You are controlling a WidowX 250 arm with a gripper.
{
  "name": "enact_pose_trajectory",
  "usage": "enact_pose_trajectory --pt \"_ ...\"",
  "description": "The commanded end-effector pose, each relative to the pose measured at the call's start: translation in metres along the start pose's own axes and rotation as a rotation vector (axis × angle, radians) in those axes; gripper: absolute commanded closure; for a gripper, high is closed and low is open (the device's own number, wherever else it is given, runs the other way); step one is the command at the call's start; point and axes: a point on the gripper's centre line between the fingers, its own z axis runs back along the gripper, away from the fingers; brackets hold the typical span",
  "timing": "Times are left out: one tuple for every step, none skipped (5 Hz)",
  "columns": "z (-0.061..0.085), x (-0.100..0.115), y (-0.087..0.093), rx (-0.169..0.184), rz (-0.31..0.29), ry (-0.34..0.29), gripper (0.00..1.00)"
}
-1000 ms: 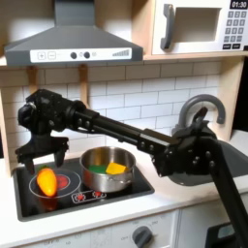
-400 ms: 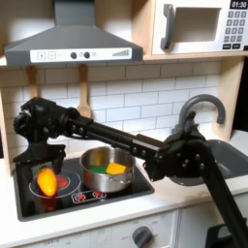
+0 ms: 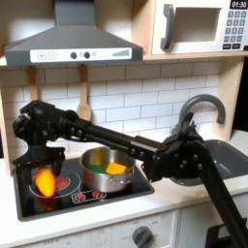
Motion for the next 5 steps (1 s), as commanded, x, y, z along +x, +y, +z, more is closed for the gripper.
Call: enact_pose_trajectory --pt "-0.012 -0.003 -0.004 -0.019 -0.010 0.011 0.00" --pt "-0.015 -0.003 -0.007 -0.023 -0.023 0.018 0.00" --pt "-0.012 -0.001 -0.009 -0.037 -0.024 0.000 1.00" --pt "-0.006 0.001 -0.012 -0.036 -0.030 -0.016 1.00" --pt "0.012 0.003 -0.014 -0.051 -0.006 -0.075 1.00"
